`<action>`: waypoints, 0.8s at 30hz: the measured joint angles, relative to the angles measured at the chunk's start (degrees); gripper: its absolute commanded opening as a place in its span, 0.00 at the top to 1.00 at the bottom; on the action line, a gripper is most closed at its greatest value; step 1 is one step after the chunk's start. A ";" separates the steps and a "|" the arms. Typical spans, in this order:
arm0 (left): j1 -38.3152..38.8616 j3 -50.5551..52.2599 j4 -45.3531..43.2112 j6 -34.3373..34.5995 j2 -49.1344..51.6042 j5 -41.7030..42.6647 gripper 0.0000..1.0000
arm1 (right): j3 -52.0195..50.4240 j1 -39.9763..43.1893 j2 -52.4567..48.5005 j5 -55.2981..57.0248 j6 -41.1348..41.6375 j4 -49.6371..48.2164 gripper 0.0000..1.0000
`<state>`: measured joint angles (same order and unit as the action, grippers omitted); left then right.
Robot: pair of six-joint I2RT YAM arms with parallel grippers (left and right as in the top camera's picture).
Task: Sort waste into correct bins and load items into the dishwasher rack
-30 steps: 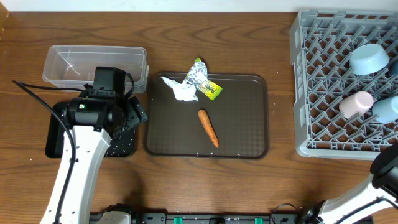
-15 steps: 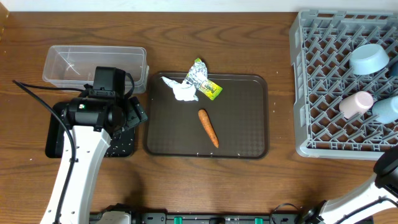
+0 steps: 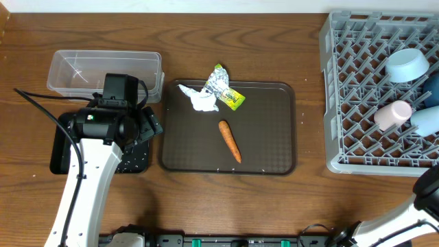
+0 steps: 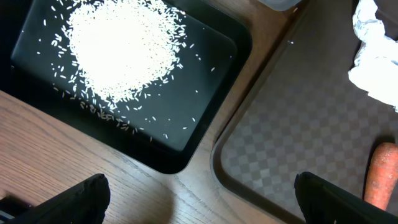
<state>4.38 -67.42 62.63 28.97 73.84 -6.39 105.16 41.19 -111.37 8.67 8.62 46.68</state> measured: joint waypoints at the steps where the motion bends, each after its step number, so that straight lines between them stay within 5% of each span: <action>1: 0.00 0.00 0.00 0.00 0.00 0.00 0.02 | -0.02 -0.02 1.33 -0.44 1.38 -0.31 0.98; 5: 0.00 0.00 -0.02 0.00 0.00 0.00 0.02 | -0.04 -0.17 9.53 -7.26 5.79 -3.61 0.80; 8: 0.00 0.00 0.00 0.00 0.00 -0.02 0.02 | 0.02 -0.85 17.84 -18.47 7.63 -6.36 0.49; 9: 0.00 0.00 -0.02 0.00 0.00 -0.02 0.02 | 0.13 -1.27 19.98 -21.51 8.37 -6.82 0.31; 10: 0.00 0.00 0.00 0.00 0.00 -0.02 0.02 | 0.31 -1.97 22.05 -24.65 9.09 -7.17 0.01; 17: 0.00 0.00 -0.02 0.00 0.00 -0.02 0.02 | 1.29 -10.86 27.30 -37.64 11.76 -1.75 0.01; 24: 0.00 0.00 -0.02 0.00 0.00 -0.02 0.02 | 0.92 -17.49 23.04 -38.62 12.57 9.49 0.01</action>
<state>4.38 -67.42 62.61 28.97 73.84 -6.42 106.08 23.70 -88.33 -29.95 21.19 56.16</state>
